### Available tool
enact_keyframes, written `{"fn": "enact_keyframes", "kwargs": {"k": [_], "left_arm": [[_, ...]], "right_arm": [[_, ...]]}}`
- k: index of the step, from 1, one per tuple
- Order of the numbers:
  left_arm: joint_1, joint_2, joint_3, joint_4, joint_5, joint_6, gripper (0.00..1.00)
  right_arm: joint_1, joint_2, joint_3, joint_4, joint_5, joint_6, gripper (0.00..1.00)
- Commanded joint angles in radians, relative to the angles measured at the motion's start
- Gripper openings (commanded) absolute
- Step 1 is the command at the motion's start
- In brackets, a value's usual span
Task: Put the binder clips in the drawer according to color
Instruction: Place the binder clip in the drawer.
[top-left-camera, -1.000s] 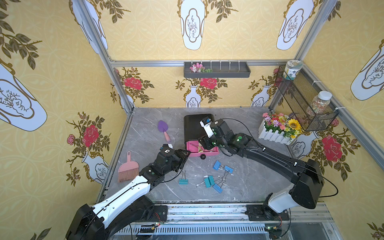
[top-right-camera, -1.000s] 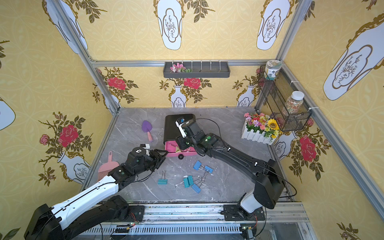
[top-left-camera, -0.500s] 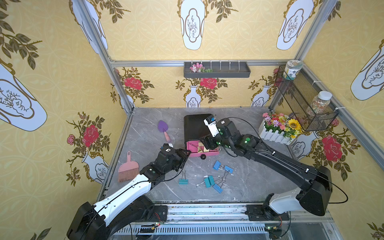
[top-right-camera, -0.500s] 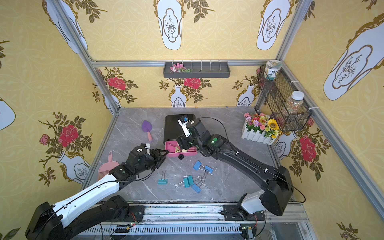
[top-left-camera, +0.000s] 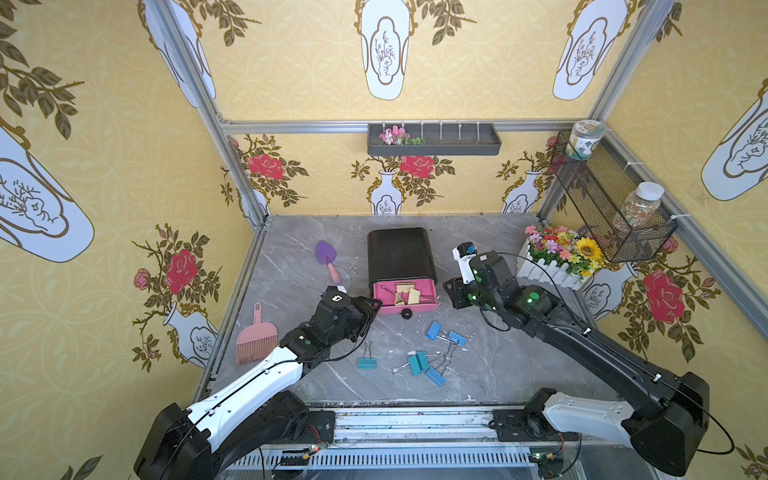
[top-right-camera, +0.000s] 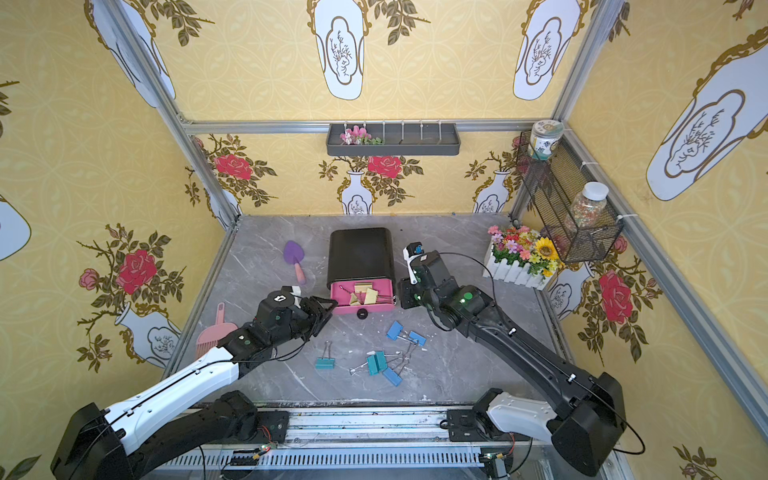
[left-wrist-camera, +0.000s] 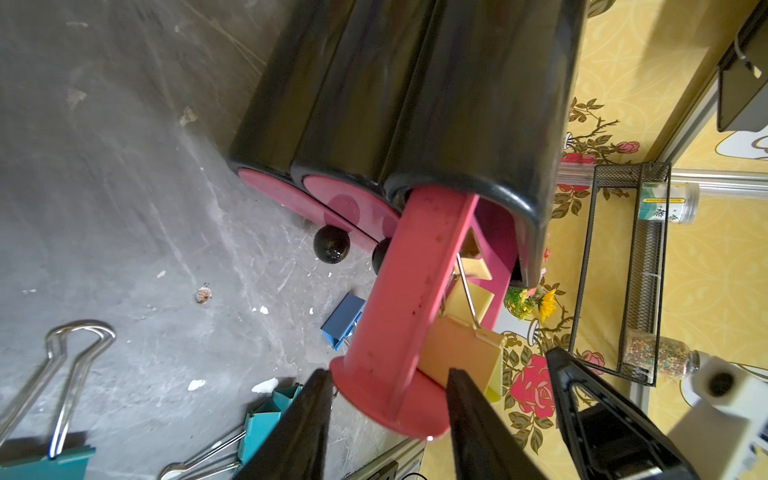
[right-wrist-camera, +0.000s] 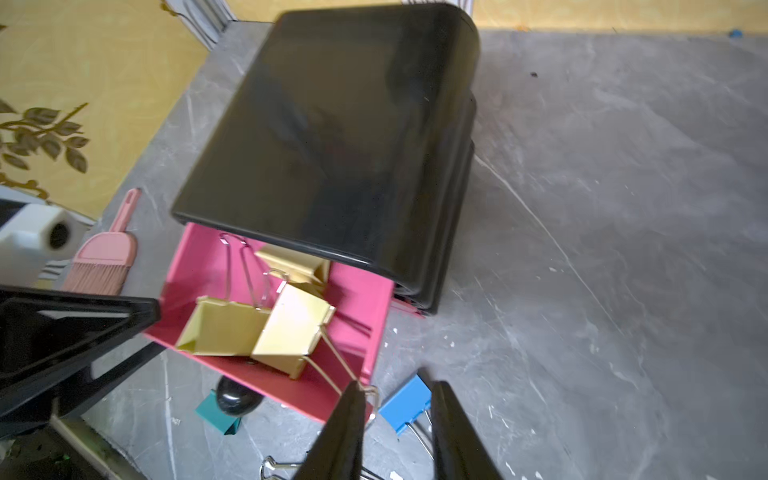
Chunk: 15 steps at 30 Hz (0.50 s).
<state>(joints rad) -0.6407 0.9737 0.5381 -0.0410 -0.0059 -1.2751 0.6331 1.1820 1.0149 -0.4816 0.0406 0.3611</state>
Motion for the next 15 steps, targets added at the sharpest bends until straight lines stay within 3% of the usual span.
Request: {"fn": "enact_keyframes", "kwargs": {"k": [1,4,15], "left_arm": [[-0.001,0.004,0.008,0.004,-0.002,0.019,0.5],[-0.001,0.001,0.01,0.001,-0.004,0.019,0.51],[-0.001,0.006,0.011,0.006,-0.003,0.019,0.51]], "right_arm": [[-0.022,0.026,-0.008,-0.005,-0.038,0.06,0.19],[-0.045,0.06,-0.003,-0.013,-0.061,0.078,0.13],[-0.047,0.087,-0.012,0.0,-0.116,0.088,0.11]]}}
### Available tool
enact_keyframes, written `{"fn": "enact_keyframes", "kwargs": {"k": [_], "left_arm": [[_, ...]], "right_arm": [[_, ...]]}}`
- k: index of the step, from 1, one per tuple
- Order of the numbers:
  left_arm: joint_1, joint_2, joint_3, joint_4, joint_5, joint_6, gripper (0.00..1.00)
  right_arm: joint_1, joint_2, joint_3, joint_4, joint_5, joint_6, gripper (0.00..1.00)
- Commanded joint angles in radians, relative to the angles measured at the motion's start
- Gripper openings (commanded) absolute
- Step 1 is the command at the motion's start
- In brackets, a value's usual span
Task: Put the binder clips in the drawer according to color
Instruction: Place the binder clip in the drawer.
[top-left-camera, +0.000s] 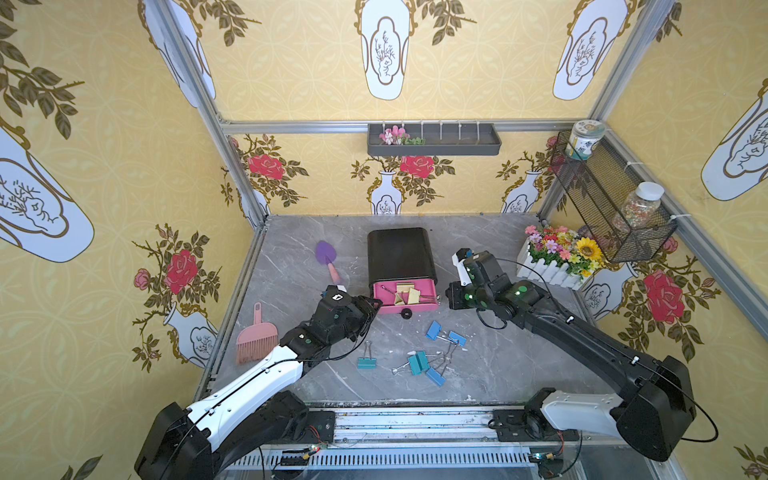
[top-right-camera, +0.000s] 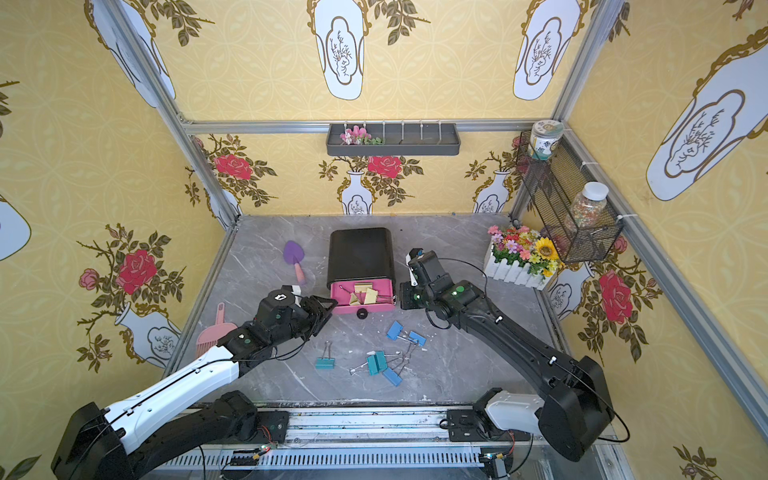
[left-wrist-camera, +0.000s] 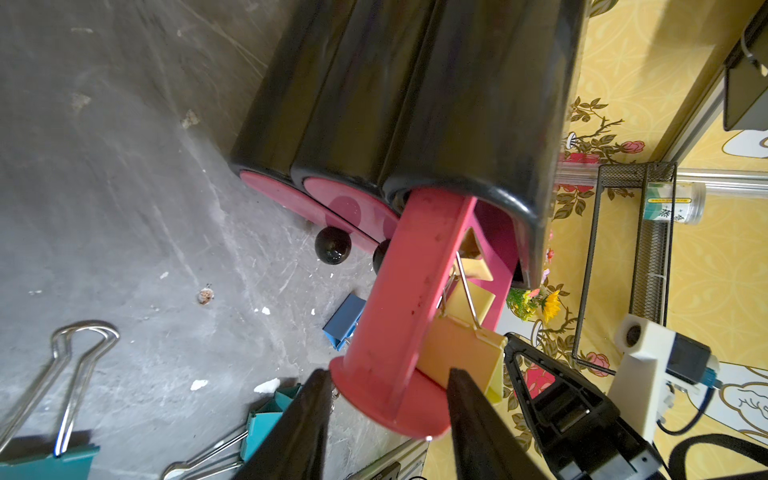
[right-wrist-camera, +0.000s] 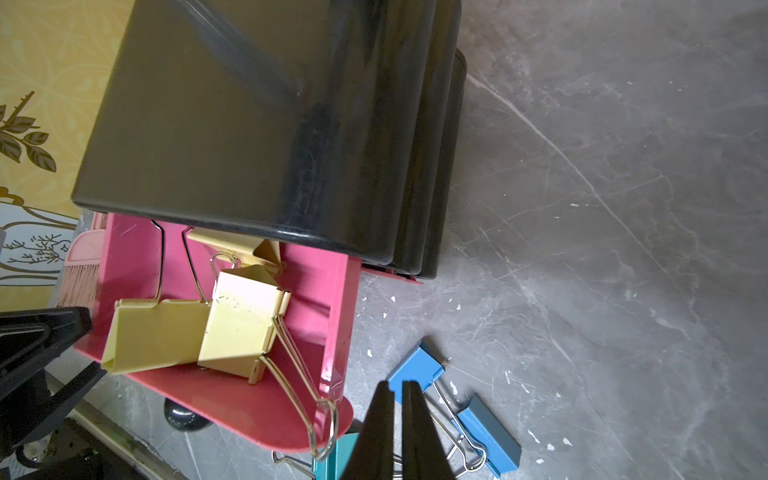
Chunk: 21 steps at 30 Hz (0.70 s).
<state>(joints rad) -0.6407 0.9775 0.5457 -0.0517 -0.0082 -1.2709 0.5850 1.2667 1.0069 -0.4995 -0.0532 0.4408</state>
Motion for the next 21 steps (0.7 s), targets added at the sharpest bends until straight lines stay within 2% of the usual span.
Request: {"fn": "enact_keyframes", "kwargs": {"k": [1,13,21], "left_arm": [[-0.001,0.003,0.004,0.016,-0.002,0.016,0.51],[-0.001,0.01,0.007,0.016,-0.003,0.016,0.51],[-0.001,0.012,0.005,0.019,-0.001,0.014,0.51]], "right_arm": [[0.001,-0.001,-0.007,0.022,-0.03,0.01,0.11],[0.019,0.023,0.018,0.051,-0.119,0.017,0.11],[0.07,0.087,0.072,0.081,-0.12,0.019,0.11]]}}
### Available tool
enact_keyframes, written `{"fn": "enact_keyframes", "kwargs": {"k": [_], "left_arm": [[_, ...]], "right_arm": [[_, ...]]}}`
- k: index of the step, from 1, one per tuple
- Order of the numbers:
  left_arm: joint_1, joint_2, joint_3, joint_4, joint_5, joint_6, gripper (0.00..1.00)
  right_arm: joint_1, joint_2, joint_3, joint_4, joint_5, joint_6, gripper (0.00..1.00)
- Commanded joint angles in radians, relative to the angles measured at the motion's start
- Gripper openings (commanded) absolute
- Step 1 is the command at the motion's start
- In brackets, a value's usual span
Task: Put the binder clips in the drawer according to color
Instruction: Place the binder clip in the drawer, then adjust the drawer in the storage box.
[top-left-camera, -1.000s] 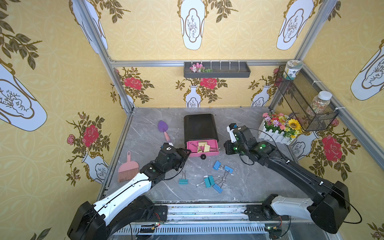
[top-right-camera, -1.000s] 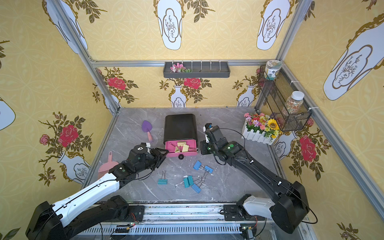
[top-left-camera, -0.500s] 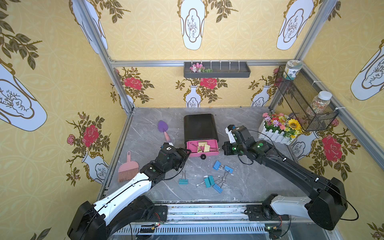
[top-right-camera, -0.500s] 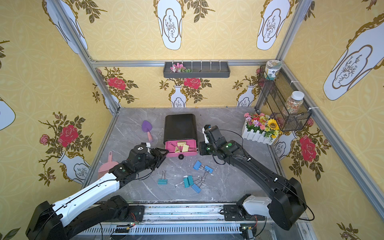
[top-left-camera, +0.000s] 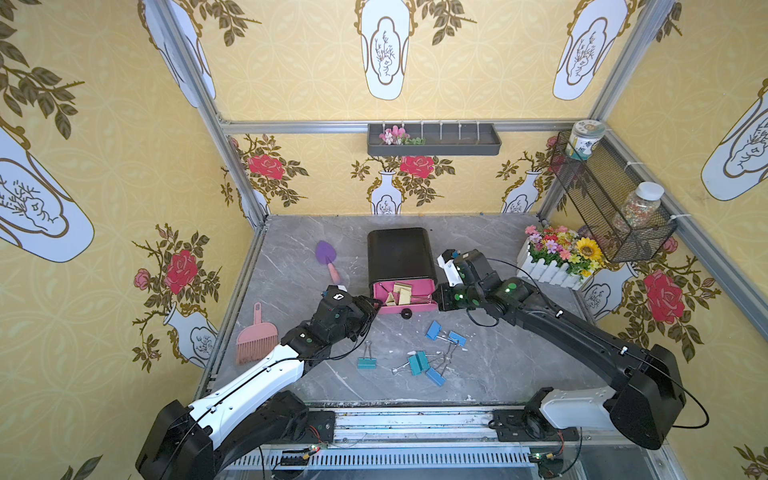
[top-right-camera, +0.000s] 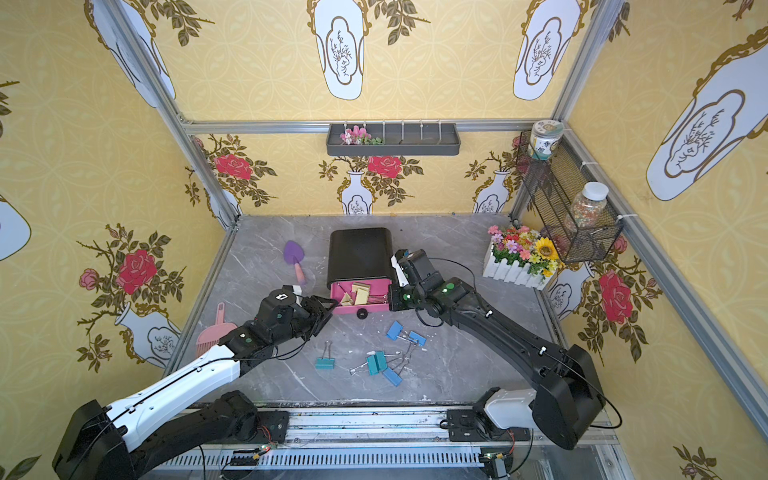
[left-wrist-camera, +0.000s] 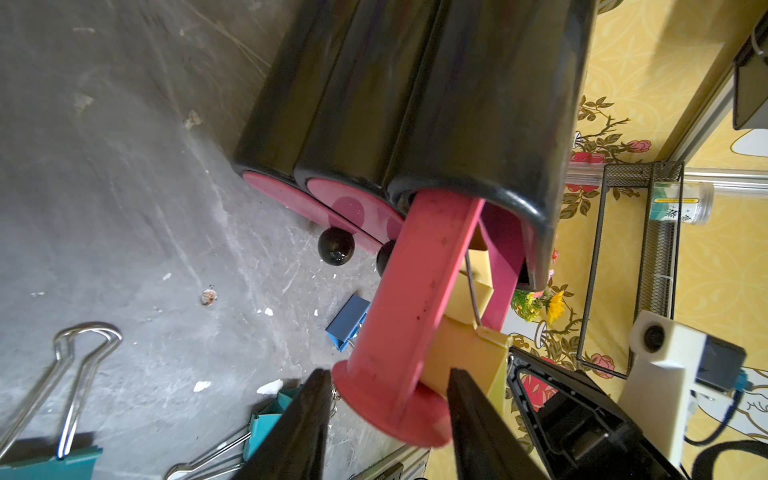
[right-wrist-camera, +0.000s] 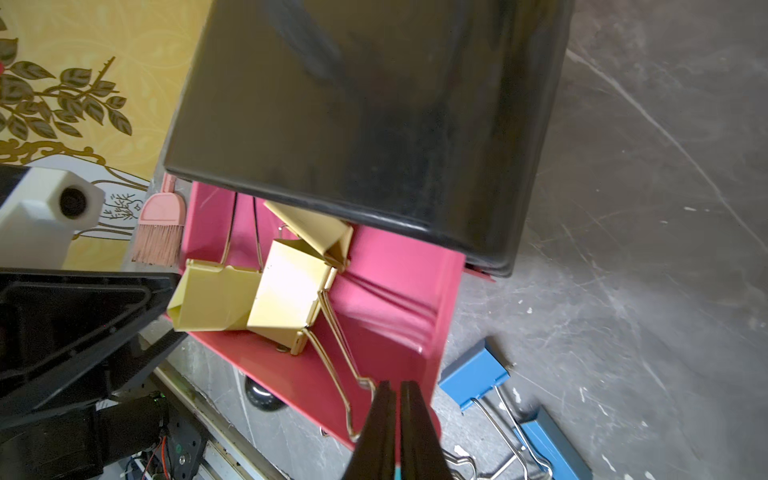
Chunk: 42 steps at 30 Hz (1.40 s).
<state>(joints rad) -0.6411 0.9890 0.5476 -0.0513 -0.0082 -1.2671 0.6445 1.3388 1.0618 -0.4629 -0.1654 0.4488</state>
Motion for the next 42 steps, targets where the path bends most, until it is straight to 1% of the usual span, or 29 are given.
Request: {"fn": "enact_keyframes", "kwargs": {"k": [1,4,5,7,9,10,11,13,16,18,19,21,23,24,25,28,32,36,42], "left_arm": [[0.0,-0.001,0.003,0.019,-0.001,0.011,0.51],[0.0,-0.003,0.002,0.019,-0.003,0.011,0.51],[0.0,-0.003,0.001,0.019,-0.003,0.011,0.51],[0.0,-0.004,-0.001,0.021,-0.003,0.009,0.51],[0.0,-0.004,0.001,0.021,-0.003,0.009,0.51],[0.0,-0.004,0.002,0.021,-0.003,0.009,0.51],[0.0,-0.004,0.002,0.021,-0.002,0.009,0.51],[0.0,-0.004,0.003,0.021,-0.001,0.01,0.51],[0.0,-0.003,0.002,0.022,-0.003,0.011,0.51],[0.0,0.0,0.002,0.025,-0.002,0.01,0.51],[0.0,0.002,0.0,0.027,-0.003,0.01,0.51],[0.0,0.002,-0.001,0.03,-0.003,0.008,0.51],[0.0,0.004,0.003,0.031,-0.003,0.008,0.51],[0.0,0.004,0.005,0.03,-0.003,0.009,0.51],[0.0,0.005,0.009,0.028,-0.003,0.009,0.51],[0.0,0.008,0.017,0.021,-0.002,0.014,0.51],[0.0,0.007,0.014,0.021,-0.006,0.012,0.51],[0.0,0.007,0.012,0.022,-0.008,0.011,0.51],[0.0,0.007,0.022,0.013,-0.008,0.015,0.51]], "right_arm": [[0.015,0.025,0.024,0.048,-0.006,0.013,0.11],[0.016,0.049,0.04,0.044,0.013,0.023,0.12],[0.015,0.054,0.047,0.032,0.033,0.031,0.14],[0.011,0.05,0.056,0.009,0.084,0.037,0.24],[0.005,0.03,0.056,-0.001,0.116,0.037,0.39],[0.003,0.014,0.053,-0.004,0.134,0.036,0.45],[0.0,-0.002,0.053,-0.007,0.147,0.033,0.49],[-0.002,-0.024,0.053,-0.014,0.159,0.023,0.55],[-0.002,-0.036,0.061,-0.025,0.149,0.01,0.56],[-0.002,-0.036,0.059,-0.031,0.142,0.011,0.55],[-0.002,-0.039,0.058,-0.031,0.135,0.01,0.52],[0.002,-0.052,0.035,-0.007,0.097,0.002,0.45],[0.014,-0.082,-0.006,0.039,0.047,-0.002,0.35],[0.026,-0.098,-0.025,0.057,0.028,-0.001,0.29],[0.044,-0.113,-0.041,0.071,0.016,-0.003,0.26],[0.128,-0.138,-0.07,0.088,0.01,-0.015,0.2],[0.208,-0.147,-0.123,0.127,0.016,0.011,0.17],[0.224,-0.118,-0.163,0.168,0.025,0.035,0.16],[0.227,-0.048,-0.161,0.204,0.065,0.021,0.15]]}}
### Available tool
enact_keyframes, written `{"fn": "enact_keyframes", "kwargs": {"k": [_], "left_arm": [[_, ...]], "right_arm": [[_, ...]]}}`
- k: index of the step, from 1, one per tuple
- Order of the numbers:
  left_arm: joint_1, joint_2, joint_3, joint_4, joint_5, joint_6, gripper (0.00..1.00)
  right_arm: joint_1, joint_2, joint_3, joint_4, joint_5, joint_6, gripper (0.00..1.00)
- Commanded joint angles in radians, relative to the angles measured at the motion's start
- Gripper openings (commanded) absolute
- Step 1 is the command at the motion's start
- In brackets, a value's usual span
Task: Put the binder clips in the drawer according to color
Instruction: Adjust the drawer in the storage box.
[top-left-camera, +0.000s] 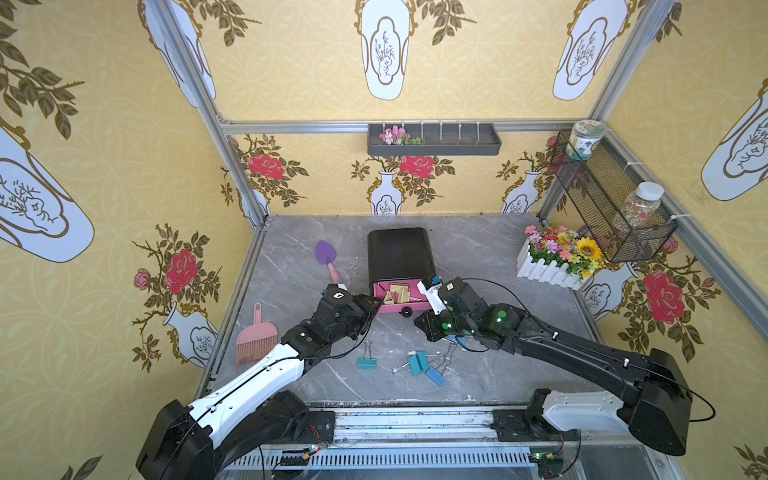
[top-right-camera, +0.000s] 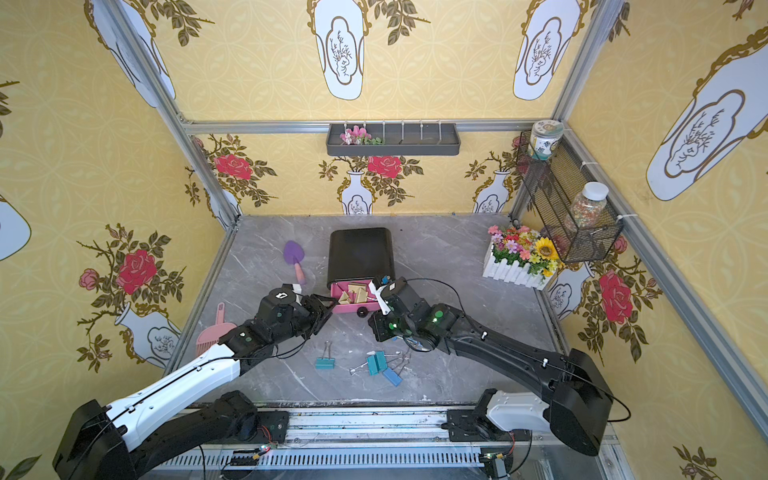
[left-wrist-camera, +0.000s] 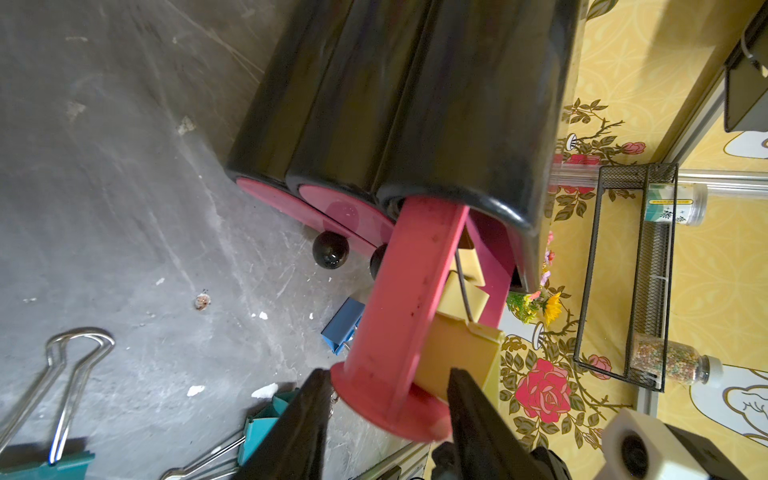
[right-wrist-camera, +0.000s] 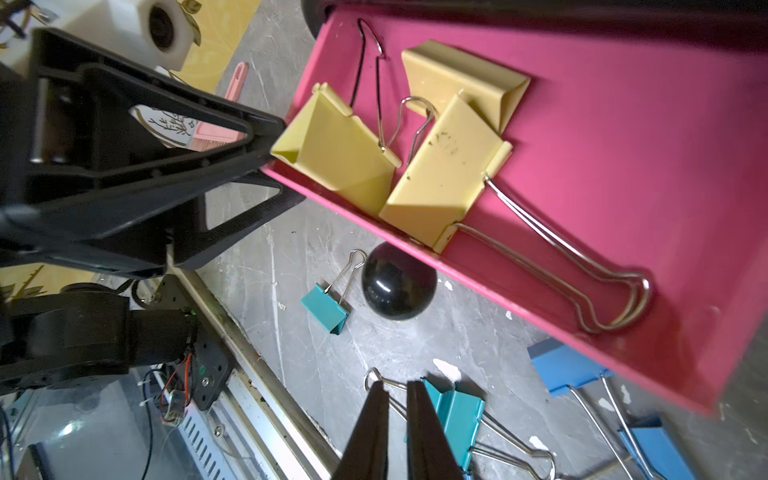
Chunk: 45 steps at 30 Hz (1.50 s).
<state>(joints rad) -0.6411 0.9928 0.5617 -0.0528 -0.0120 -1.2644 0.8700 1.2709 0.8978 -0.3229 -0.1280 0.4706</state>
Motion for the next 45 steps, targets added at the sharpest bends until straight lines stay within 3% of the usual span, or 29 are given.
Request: {"fn": "enact_keyframes", "kwargs": {"k": [1,14,25,34,37,41,45], "left_arm": [[0.0,0.004,0.008,0.014,-0.004,0.013,0.51],[0.0,-0.024,0.038,-0.077,-0.051,0.021,0.63],[0.0,-0.181,0.038,-0.225,-0.158,0.02,0.64],[0.001,-0.183,0.014,-0.221,-0.156,0.017,0.64],[0.001,-0.165,0.012,-0.2,-0.158,0.018,0.64],[0.012,-0.124,0.022,-0.154,-0.15,0.035,0.65],[0.036,-0.066,0.048,-0.107,-0.119,0.058,0.67]], "right_arm": [[0.001,0.031,0.005,0.072,0.032,-0.002,0.15],[-0.006,0.131,0.058,0.143,0.076,-0.025,0.14],[-0.052,0.17,0.119,0.134,0.068,-0.038,0.14],[-0.043,0.109,0.096,0.114,0.026,-0.059,0.16],[-0.039,0.062,0.091,0.078,0.039,-0.063,0.23],[-0.039,0.023,0.108,0.038,0.065,-0.052,0.49],[-0.037,0.056,0.175,-0.033,0.108,-0.01,0.68]]}}
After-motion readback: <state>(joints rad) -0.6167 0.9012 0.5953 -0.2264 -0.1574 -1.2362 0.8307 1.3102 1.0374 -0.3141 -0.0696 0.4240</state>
